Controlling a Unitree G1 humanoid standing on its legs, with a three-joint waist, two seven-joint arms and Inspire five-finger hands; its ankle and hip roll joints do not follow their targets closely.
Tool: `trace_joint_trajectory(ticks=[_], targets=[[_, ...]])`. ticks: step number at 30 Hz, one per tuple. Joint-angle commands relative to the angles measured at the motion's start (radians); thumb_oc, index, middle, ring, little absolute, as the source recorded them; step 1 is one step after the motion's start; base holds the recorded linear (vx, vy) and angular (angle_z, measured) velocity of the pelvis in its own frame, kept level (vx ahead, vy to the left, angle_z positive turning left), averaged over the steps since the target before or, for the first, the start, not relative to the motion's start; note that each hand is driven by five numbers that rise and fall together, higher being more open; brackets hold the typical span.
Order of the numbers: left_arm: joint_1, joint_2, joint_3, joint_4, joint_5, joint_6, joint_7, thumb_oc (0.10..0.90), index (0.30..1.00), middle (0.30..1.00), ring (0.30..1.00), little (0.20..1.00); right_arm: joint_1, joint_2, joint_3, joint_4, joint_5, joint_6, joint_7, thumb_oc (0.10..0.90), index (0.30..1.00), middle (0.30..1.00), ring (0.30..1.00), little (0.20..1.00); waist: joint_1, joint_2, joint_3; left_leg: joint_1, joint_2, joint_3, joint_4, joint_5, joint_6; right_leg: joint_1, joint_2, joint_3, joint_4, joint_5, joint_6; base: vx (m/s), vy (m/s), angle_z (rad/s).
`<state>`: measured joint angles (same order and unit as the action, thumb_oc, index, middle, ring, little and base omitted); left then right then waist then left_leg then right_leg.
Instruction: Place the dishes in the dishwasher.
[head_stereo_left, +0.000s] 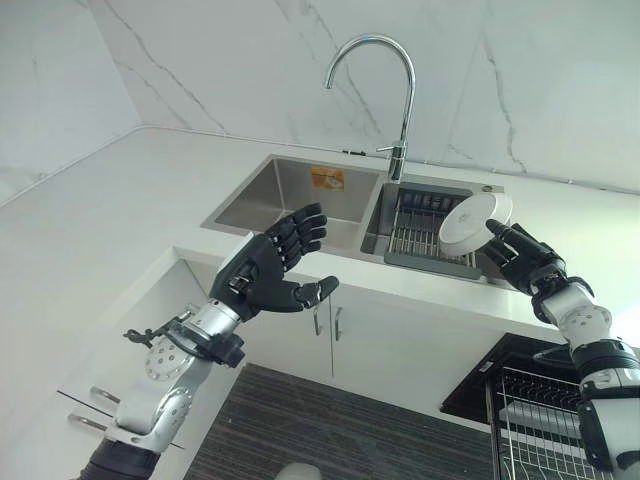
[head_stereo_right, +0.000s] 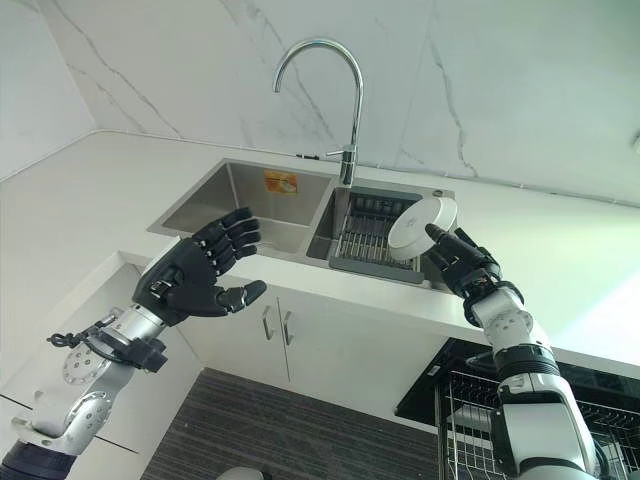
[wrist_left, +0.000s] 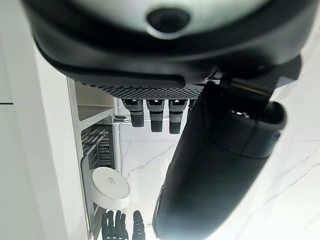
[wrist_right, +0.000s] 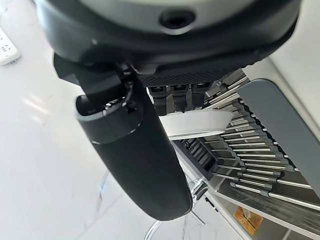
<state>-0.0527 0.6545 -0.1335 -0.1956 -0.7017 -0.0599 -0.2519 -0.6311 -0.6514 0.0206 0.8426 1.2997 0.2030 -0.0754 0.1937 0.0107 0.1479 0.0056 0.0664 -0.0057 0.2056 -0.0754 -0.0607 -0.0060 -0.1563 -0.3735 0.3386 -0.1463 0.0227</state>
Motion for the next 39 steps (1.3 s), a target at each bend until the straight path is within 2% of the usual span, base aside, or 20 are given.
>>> trace_joint_trajectory(ticks=[1, 11, 39], targets=[[-0.02, 0.059, 0.05, -0.096, -0.041, -0.069, -0.012, 0.8, 0.9, 0.9, 0.9, 0.9, -0.181, -0.077, 0.012, 0.009, 0.063, -0.049, 0.042, 0.8, 0.9, 0.9, 0.9, 0.9, 0.003, -0.006, -0.061, -0.001, 0.008, 0.032, 0.094, -0.173, -0.012, 0.047, 0.01, 0.042, -0.039, -0.098, 0.061, 0.0, 0.0, 0.0], [-0.004, 0.056, 0.057, -0.1, -0.035, -0.062, -0.019, 0.8, 0.9, 0.9, 0.9, 0.9, -0.159, -0.057, 0.004, 0.016, 0.086, -0.052, 0.041, 0.8, 0.9, 0.9, 0.9, 0.9, 0.006, -0.003, -0.059, 0.002, 0.009, 0.03, 0.094, -0.172, -0.011, 0.05, 0.01, 0.042, -0.039, -0.098, 0.06, 0.0, 0.0, 0.0], [0.035, 0.074, 0.081, -0.11, -0.029, -0.047, -0.03, 0.8, 0.9, 0.9, 0.9, 0.9, -0.189, -0.081, 0.013, 0.076, 0.056, -0.026, 0.05, 0.8, 0.9, 0.9, 0.9, 0.9, 0.019, -0.004, -0.054, 0.002, 0.004, 0.015, 0.094, -0.168, -0.012, 0.048, 0.009, 0.044, -0.039, -0.093, 0.063, 0.0, 0.0, 0.0]])
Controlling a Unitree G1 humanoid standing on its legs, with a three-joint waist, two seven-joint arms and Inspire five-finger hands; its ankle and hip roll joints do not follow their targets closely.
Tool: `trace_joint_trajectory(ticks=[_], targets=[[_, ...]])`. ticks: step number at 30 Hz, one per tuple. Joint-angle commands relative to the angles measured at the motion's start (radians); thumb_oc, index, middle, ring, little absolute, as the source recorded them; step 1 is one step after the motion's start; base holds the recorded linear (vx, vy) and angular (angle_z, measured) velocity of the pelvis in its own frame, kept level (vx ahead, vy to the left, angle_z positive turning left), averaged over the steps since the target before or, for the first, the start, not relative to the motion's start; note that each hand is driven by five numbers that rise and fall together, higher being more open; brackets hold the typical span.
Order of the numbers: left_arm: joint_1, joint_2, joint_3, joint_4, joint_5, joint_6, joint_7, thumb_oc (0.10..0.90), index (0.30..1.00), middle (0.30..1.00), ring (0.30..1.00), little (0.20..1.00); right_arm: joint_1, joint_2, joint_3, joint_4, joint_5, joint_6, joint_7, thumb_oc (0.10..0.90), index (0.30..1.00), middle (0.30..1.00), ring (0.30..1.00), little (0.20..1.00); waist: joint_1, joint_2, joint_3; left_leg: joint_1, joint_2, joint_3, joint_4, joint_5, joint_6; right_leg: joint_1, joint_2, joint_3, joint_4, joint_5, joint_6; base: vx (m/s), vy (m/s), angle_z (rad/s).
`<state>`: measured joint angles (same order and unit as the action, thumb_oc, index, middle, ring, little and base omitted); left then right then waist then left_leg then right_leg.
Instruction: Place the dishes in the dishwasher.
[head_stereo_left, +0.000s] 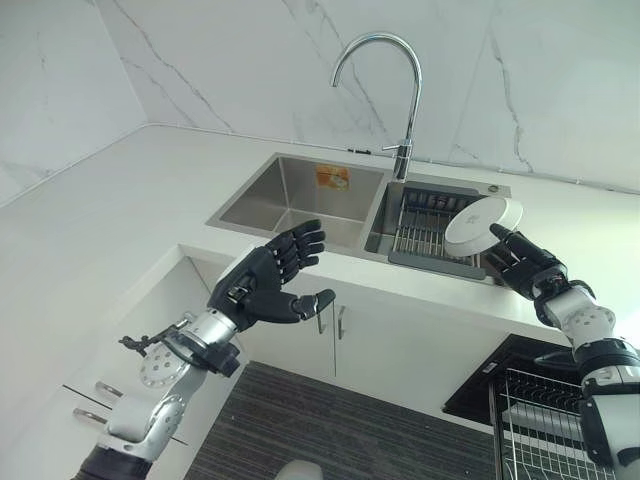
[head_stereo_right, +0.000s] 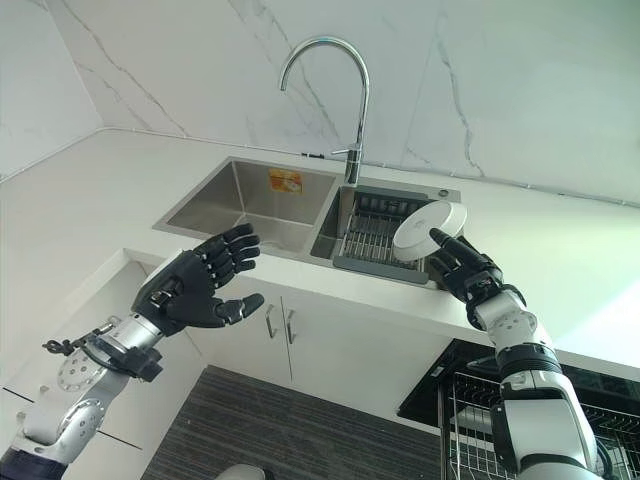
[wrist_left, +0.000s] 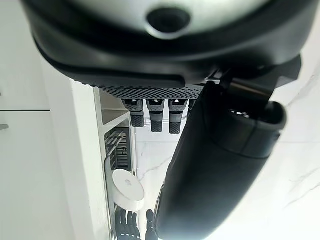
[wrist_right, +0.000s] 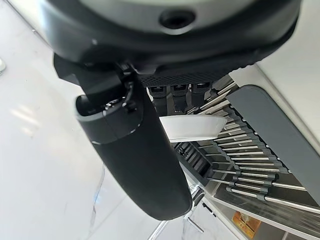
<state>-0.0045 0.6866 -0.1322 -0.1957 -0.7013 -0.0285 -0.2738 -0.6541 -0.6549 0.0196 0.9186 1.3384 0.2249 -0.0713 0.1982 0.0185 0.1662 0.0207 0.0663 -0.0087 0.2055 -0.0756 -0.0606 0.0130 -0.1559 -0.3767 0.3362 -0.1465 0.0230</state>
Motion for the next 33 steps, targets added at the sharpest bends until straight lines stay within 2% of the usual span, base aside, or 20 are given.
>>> trace_joint_trajectory(ticks=[1, 10, 33], targets=[[-0.012, 0.042, 0.08, -0.112, -0.028, -0.075, -0.007, 0.8, 0.9, 0.9, 0.9, 0.9, -0.168, -0.079, 0.013, 0.004, 0.018, -0.045, 0.047, 0.8, 0.9, 0.9, 0.9, 0.9, 0.015, -0.012, -0.073, -0.013, 0.003, 0.017, 0.094, -0.167, -0.012, 0.03, 0.008, 0.047, -0.036, -0.093, 0.063, 0.0, 0.0, 0.0], [-0.004, 0.049, 0.084, -0.116, -0.028, -0.067, -0.009, 0.8, 0.9, 0.9, 0.9, 0.9, -0.172, -0.073, 0.012, 0.017, 0.048, -0.045, 0.043, 0.8, 0.9, 0.9, 0.9, 0.9, 0.022, -0.011, -0.073, -0.013, 0.003, 0.009, 0.094, -0.165, -0.013, 0.033, 0.008, 0.042, -0.036, -0.094, 0.061, 0.0, -0.003, 0.0], [0.04, 0.061, 0.109, -0.132, -0.021, -0.052, -0.014, 0.8, 0.9, 0.9, 0.9, 0.9, -0.196, -0.099, 0.006, 0.073, 0.012, -0.033, 0.062, 0.8, 0.9, 0.9, 0.9, 0.9, 0.041, -0.005, -0.067, -0.014, 0.0, -0.016, 0.094, -0.151, -0.022, 0.038, 0.006, 0.025, -0.036, -0.093, 0.059, 0.0, -0.004, 0.02]])
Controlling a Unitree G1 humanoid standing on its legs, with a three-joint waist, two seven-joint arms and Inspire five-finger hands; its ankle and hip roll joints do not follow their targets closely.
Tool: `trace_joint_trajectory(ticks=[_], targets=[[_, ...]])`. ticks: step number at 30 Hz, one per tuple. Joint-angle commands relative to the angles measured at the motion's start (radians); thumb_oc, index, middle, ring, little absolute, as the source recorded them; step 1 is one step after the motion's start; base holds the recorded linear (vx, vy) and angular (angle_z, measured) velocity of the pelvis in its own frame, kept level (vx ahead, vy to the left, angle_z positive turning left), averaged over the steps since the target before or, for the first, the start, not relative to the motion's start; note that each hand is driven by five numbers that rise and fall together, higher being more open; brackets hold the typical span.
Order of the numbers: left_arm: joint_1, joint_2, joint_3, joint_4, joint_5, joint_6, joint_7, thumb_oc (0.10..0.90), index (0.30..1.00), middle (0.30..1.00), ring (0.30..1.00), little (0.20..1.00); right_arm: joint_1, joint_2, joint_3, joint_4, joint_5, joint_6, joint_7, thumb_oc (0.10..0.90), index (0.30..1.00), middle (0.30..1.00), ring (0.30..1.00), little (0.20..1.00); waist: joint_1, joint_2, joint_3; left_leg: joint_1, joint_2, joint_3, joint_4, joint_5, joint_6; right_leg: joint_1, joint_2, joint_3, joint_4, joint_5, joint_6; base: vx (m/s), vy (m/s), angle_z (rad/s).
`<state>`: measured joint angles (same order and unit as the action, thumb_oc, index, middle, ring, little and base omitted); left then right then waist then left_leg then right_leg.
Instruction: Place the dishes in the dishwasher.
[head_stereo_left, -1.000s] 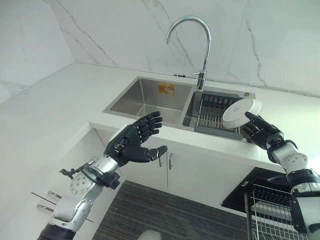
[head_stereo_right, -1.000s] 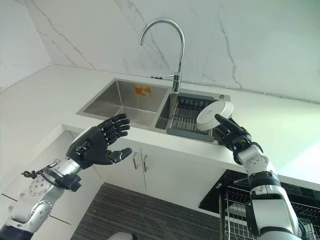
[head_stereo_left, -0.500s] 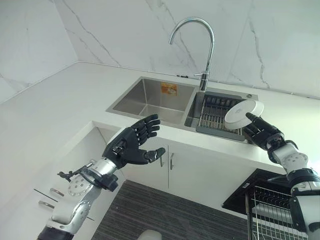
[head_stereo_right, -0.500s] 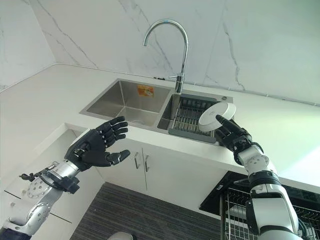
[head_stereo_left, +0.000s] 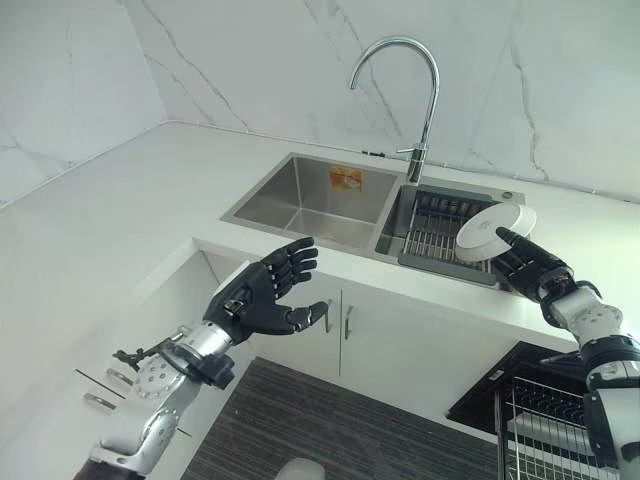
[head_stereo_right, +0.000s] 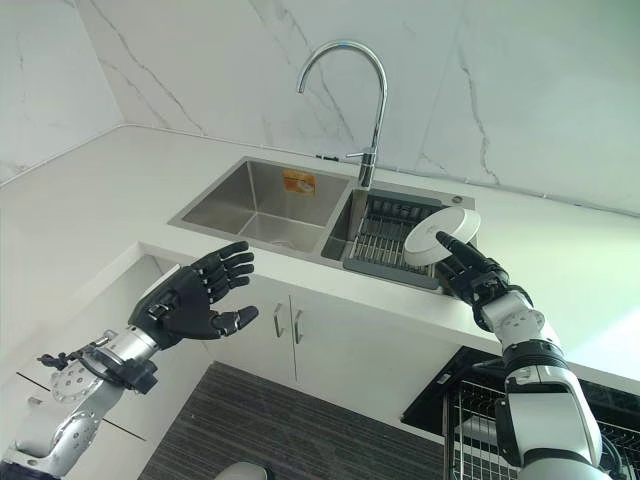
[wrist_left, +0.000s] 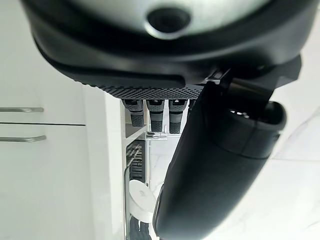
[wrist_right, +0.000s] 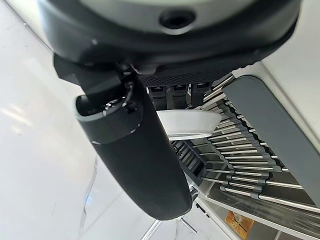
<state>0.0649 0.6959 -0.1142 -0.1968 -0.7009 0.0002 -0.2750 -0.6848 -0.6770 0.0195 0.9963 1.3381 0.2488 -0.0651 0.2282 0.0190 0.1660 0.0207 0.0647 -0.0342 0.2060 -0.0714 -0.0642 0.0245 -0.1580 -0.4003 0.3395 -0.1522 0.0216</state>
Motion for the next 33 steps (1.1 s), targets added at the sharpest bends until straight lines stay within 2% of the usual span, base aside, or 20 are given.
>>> trace_joint_trajectory(ticks=[1, 14, 26, 27, 28, 29, 30, 33], targets=[[-0.024, 0.053, 0.092, -0.129, -0.019, -0.084, -0.013, 0.8, 0.9, 0.9, 0.9, 0.9, -0.173, -0.085, 0.008, -0.004, 0.013, -0.053, 0.054, 0.8, 0.9, 0.9, 0.9, 0.9, 0.012, -0.006, -0.065, -0.015, 0.0, 0.006, 0.094, -0.154, -0.019, 0.026, 0.008, 0.048, -0.039, -0.086, 0.06, 0.0, 0.0, 0.0], [-0.01, 0.075, 0.094, -0.127, -0.027, -0.098, -0.024, 0.8, 0.9, 0.9, 0.9, 0.9, -0.248, -0.128, 0.03, 0.012, -0.031, -0.085, 0.026, 0.8, 0.9, 0.9, 0.9, 0.9, 0.032, 0.007, -0.045, -0.041, -0.013, -0.029, 0.094, -0.139, -0.026, 0.003, 0.001, 0.033, -0.039, -0.075, 0.067, 0.01, -0.001, 0.05], [-0.047, 0.107, 0.066, -0.093, -0.046, -0.141, -0.02, 0.8, 0.9, 0.9, 0.9, 0.9, -0.356, -0.181, 0.081, 0.043, -0.057, -0.079, 0.025, 0.8, 0.9, 0.9, 0.9, 0.9, 0.046, 0.02, -0.008, -0.094, -0.022, -0.06, 0.094, -0.124, -0.03, -0.052, -0.003, 0.034, -0.039, -0.055, 0.08, -0.06, -0.013, 0.07], [-0.067, 0.132, 0.045, -0.078, -0.056, -0.171, -0.008, 0.8, 0.9, 0.9, 0.9, 0.9, -0.387, -0.193, 0.105, 0.042, -0.046, -0.099, 0.019, 0.8, 0.9, 0.9, 0.9, 0.9, 0.052, 0.026, 0.022, -0.115, -0.022, -0.072, 0.094, -0.127, -0.029, -0.072, -0.002, 0.04, -0.039, -0.053, 0.087, -0.34, -0.064, -0.01], [-0.099, 0.155, 0.034, -0.056, -0.077, -0.201, -0.002, 0.8, 0.9, 0.9, 0.9, 0.9, -0.423, -0.204, 0.122, 0.051, -0.031, -0.123, 0.015, 0.587, 0.58, 0.58, 0.58, 0.58, 0.055, 0.034, 0.049, -0.146, -0.025, -0.078, 0.094, -0.114, -0.027, -0.1, -0.004, 0.041, -0.039, -0.039, 0.087, -0.4, -0.074, 0.03], [-0.112, 0.162, 0.03, -0.049, -0.083, -0.211, -0.001, 0.8, 0.9, 0.9, 0.9, 0.9, -0.437, -0.208, 0.129, 0.05, -0.031, -0.137, 0.008, 0.541, 0.512, 0.512, 0.512, 0.512, 0.055, 0.036, 0.058, -0.162, -0.027, -0.081, 0.094, -0.109, -0.026, -0.115, -0.005, 0.041, -0.039, -0.034, 0.088, -0.43, -0.052, 0.08], [-0.144, 0.185, 0.025, -0.032, -0.102, -0.233, 0.006, 0.8, 0.9, 0.9, 0.9, 0.9, -0.471, -0.212, 0.145, 0.048, -0.021, -0.178, -0.005, 0.4, 0.3, 0.3, 0.3, 0.3, 0.054, 0.044, 0.089, -0.197, -0.028, -0.084, 0.094, -0.1, -0.024, -0.146, -0.005, 0.046, -0.039, -0.025, 0.087, -0.29, -0.042, 0.11], [-0.179, 0.203, 0.017, -0.023, -0.113, -0.239, 0.025, 0.8, 0.9, 0.9, 0.9, 0.9, -0.507, -0.213, 0.165, 0.05, -0.035, -0.196, -0.02, 0.4, 0.3, 0.3, 0.3, 0.3, 0.056, 0.052, 0.124, -0.228, -0.022, -0.081, 0.094, -0.101, -0.023, -0.173, -0.006, 0.051, -0.039, -0.023, 0.089, -0.22, -0.037, 0.03]])
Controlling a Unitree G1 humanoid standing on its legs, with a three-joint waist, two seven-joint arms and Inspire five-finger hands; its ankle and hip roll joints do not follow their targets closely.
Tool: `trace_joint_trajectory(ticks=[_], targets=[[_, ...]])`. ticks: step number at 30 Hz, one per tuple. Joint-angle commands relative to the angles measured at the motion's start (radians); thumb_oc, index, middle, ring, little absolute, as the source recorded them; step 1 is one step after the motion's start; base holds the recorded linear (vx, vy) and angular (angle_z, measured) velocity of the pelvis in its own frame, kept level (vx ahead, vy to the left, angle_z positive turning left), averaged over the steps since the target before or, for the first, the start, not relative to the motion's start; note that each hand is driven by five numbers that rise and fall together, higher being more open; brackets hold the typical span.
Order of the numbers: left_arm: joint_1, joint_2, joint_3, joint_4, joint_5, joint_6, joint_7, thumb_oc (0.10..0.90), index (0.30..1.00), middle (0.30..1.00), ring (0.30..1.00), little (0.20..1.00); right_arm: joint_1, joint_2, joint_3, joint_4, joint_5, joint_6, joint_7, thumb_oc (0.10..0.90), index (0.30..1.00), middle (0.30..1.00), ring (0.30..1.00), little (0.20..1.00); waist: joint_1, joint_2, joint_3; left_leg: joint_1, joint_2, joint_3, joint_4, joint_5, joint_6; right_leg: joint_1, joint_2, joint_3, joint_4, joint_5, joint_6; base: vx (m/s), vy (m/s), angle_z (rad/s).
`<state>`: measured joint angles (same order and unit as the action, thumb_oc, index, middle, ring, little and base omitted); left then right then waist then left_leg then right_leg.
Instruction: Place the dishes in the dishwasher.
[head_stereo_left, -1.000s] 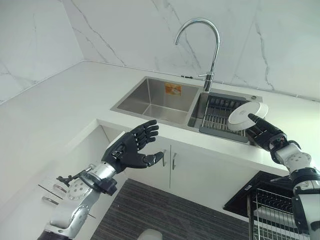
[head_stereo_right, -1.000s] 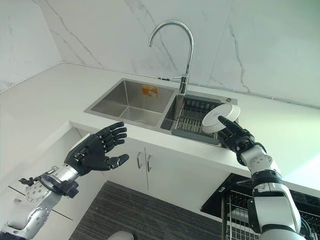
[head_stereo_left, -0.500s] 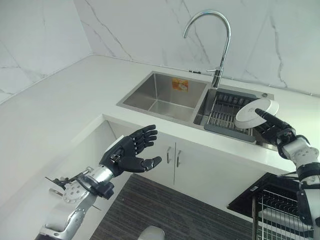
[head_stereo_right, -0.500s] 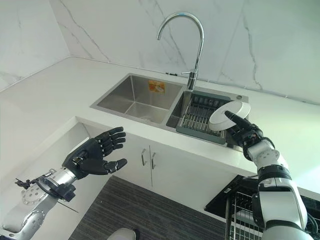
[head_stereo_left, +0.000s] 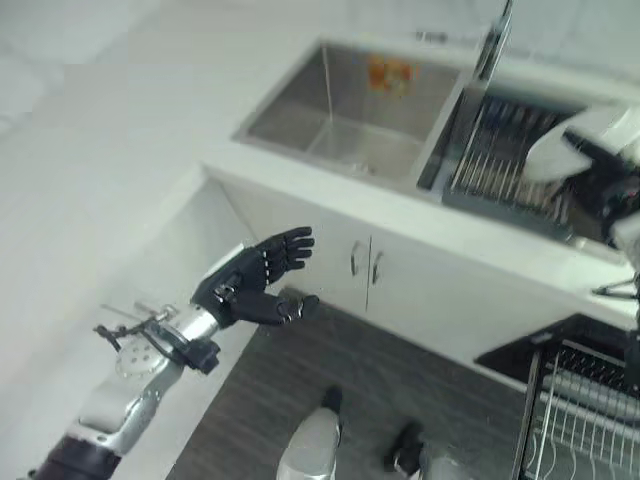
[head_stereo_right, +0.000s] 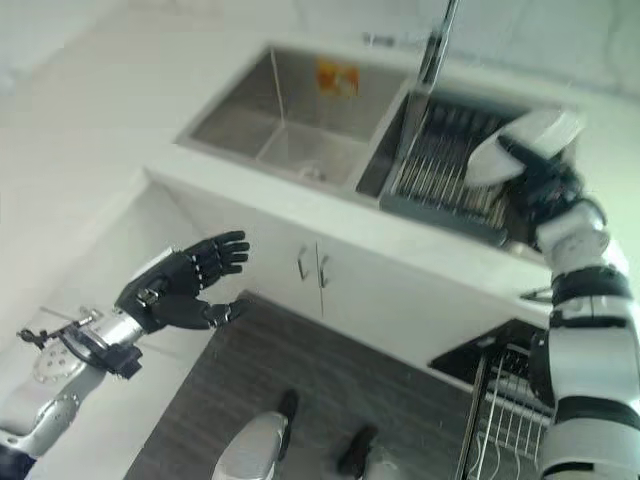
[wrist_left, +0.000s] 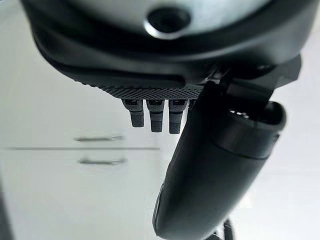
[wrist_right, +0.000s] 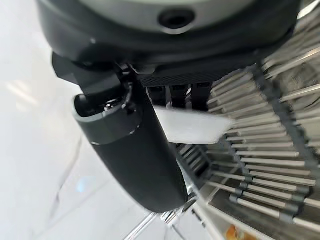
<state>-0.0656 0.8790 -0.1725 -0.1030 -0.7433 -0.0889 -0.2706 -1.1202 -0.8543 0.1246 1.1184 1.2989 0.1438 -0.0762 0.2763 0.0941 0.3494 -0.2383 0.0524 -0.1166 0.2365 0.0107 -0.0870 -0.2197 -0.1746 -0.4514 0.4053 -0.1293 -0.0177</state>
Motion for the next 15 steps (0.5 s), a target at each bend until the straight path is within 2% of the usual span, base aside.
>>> trace_joint_trajectory(ticks=[1, 6, 13, 15], targets=[[-0.058, 0.024, 0.073, -0.117, -0.073, -0.151, 0.028, 0.8, 0.9, 0.9, 0.9, 0.9, -0.084, -0.038, 0.069, -0.07, 0.006, -0.096, -0.011, 0.4, 0.3, 0.3, 0.3, 0.3, 0.008, -0.022, -0.049, 0.016, -0.011, 0.002, 0.064, -0.172, 0.001, 0.057, 0.008, 0.102, -0.105, -0.035, 0.127, -0.18, -0.026, 0.01], [-0.095, 0.053, 0.072, -0.102, -0.098, -0.152, 0.039, 0.8, 0.9, 0.9, 0.9, 0.9, -0.126, -0.032, 0.101, -0.065, 0.019, -0.128, -0.027, 0.4, 0.3, 0.3, 0.3, 0.3, 0.006, -0.021, -0.009, -0.023, 0.0, 0.017, 0.064, -0.174, 0.001, 0.022, 0.011, 0.109, -0.105, -0.034, 0.123, -0.13, -0.025, 0.0], [-0.145, 0.063, 0.068, -0.113, -0.11, -0.148, 0.056, 0.8, 0.9, 0.9, 0.9, 0.9, -0.124, 0.003, 0.088, -0.09, -0.004, -0.251, -0.058, 0.4, 0.3, 0.3, 0.3, 0.3, 0.003, -0.042, 0.013, -0.049, 0.011, 0.041, 0.064, -0.17, 0.003, 0.0, 0.011, 0.105, -0.105, -0.023, 0.119, -0.09, -0.007, -0.02], [-0.153, 0.062, 0.069, -0.116, -0.11, -0.144, 0.057, 0.8, 0.9, 0.9, 0.9, 0.9, -0.122, 0.008, 0.085, -0.101, -0.025, -0.266, -0.063, 0.4, 0.3, 0.3, 0.3, 0.3, 0.002, -0.048, 0.015, -0.049, 0.012, 0.045, 0.064, -0.17, 0.004, 0.0, 0.012, 0.106, -0.105, -0.021, 0.118, -0.06, 0.0, -0.03]])
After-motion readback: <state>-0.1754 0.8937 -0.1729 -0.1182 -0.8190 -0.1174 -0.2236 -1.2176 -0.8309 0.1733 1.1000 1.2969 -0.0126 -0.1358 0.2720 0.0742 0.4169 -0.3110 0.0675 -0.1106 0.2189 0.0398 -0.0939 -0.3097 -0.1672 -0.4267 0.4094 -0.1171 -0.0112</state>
